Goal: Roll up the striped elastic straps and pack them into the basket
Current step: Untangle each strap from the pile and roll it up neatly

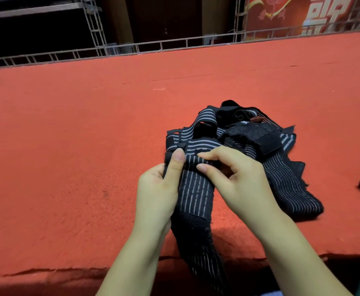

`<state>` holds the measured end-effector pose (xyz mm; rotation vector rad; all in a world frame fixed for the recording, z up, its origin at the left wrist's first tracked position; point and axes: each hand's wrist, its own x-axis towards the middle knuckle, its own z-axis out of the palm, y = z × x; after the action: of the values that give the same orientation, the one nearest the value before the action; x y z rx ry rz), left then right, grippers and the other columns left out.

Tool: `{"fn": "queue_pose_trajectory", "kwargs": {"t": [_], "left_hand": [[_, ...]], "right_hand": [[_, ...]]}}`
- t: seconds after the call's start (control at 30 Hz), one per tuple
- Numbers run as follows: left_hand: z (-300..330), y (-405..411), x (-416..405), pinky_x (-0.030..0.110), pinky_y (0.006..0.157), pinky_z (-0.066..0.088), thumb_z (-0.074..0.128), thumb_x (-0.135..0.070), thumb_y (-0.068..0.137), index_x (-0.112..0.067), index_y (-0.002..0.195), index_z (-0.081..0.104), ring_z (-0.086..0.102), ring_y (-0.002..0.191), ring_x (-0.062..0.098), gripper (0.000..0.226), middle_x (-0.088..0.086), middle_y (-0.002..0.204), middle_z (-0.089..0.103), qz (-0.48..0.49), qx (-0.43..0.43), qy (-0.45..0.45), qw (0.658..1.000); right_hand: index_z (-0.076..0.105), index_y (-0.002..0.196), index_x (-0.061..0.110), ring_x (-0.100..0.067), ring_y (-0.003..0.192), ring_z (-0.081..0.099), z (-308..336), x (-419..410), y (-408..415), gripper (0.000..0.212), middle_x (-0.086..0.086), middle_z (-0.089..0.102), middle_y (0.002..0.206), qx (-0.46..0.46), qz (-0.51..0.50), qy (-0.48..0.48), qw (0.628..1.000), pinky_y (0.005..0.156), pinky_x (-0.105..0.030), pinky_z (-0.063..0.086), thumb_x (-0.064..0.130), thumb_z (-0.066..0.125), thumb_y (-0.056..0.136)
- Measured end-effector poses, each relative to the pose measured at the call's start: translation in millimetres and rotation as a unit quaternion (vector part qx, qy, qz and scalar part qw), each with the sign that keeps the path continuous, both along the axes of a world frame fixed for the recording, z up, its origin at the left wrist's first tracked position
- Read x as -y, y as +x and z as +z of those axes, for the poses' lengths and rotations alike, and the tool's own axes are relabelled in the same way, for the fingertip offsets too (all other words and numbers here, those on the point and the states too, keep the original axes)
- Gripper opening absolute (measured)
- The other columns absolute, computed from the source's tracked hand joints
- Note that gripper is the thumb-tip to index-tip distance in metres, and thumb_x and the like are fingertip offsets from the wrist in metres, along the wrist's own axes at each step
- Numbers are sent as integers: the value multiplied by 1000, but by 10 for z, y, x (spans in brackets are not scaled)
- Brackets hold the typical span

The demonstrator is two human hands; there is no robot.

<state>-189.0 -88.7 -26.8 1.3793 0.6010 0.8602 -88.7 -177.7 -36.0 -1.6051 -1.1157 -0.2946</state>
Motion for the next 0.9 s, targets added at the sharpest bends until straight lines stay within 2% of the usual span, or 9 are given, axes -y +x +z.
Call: {"fn": "queue_pose_trajectory", "kwargs": {"t": [0.1,0.17,0.23,0.3,0.4,0.5,0.6,0.7,0.9], "left_hand": [[3,4,-17,17,42,36,59,-47,80,-18,48,60,47,46,4,43,-6,50,55,-10,6,-7,1000],[-12,7,-26,18,47,43,56,-32,93,-16,58,65,57,51,6,39,-3,56,63,-38,30,-13,999],[-30,13,-47,20,54,47,51,-22,98,-14,70,65,60,59,7,32,-3,62,67,-54,36,0,998],[-56,21,-70,24,62,50,50,-20,98,-12,81,65,63,68,10,24,-1,71,70,-65,32,18,997],[-91,12,-99,30,75,54,53,-20,99,-7,100,65,68,86,16,18,6,92,74,-94,33,32,994],[-83,-29,-132,29,78,53,58,-18,95,-6,106,64,69,93,18,17,7,99,74,-122,44,33,991],[-77,-37,-155,26,77,54,58,-20,87,-8,104,66,69,93,18,23,7,99,74,-136,60,38,988],[-66,-41,-160,26,73,55,62,-24,83,-7,100,68,70,88,19,25,9,95,74,-138,75,1,988],[-107,-18,-20,22,73,53,59,-35,83,-11,102,66,70,88,13,32,5,96,75,-147,56,21,987]], "right_hand": [[73,90,27,2,92,62,-20,10,15,14,15,70,91,-37,28,-6,999,81,-8,44,26,71,77],[71,90,35,-1,88,65,4,31,10,8,11,72,92,-162,97,-15,982,73,-17,51,36,70,82],[72,97,34,-4,87,67,5,35,-7,25,9,71,100,-291,164,-17,942,62,-22,54,50,61,82],[71,104,34,-13,93,69,-26,15,-6,40,6,71,105,-318,170,-42,932,65,-33,58,61,54,80],[71,98,27,-31,85,66,-26,-10,0,35,-10,71,96,-335,160,-47,927,74,-48,54,52,56,81],[72,87,21,-17,74,60,-19,6,31,18,-6,66,80,-370,187,-20,910,65,-34,50,36,64,80],[68,90,9,-6,69,61,16,18,0,11,5,66,73,-384,219,29,896,55,-18,49,17,67,83],[65,88,7,-5,65,61,60,34,-28,20,5,66,70,-395,222,67,889,52,-19,50,21,61,75],[63,86,7,-3,56,59,137,76,-54,5,7,65,65,-381,188,133,895,46,-15,45,11,59,85]]}}
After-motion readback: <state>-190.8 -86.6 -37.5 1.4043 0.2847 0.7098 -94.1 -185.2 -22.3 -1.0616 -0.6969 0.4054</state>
